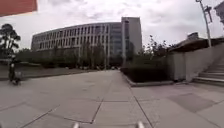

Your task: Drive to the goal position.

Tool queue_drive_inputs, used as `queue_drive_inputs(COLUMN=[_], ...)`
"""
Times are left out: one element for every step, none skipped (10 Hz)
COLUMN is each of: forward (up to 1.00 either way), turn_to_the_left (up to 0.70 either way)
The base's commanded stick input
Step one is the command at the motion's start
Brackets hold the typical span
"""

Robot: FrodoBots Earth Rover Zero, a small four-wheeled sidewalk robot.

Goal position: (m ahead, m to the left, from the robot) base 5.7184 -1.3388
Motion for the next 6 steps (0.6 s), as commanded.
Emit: queue_drive_inputs(forward=[0.70, 0.70, 0.70, 0.70, 0.70, 0.70], turn_to_the_left=[0.01, 0.01, 0.00, 0.00, 0.01, 0.00])
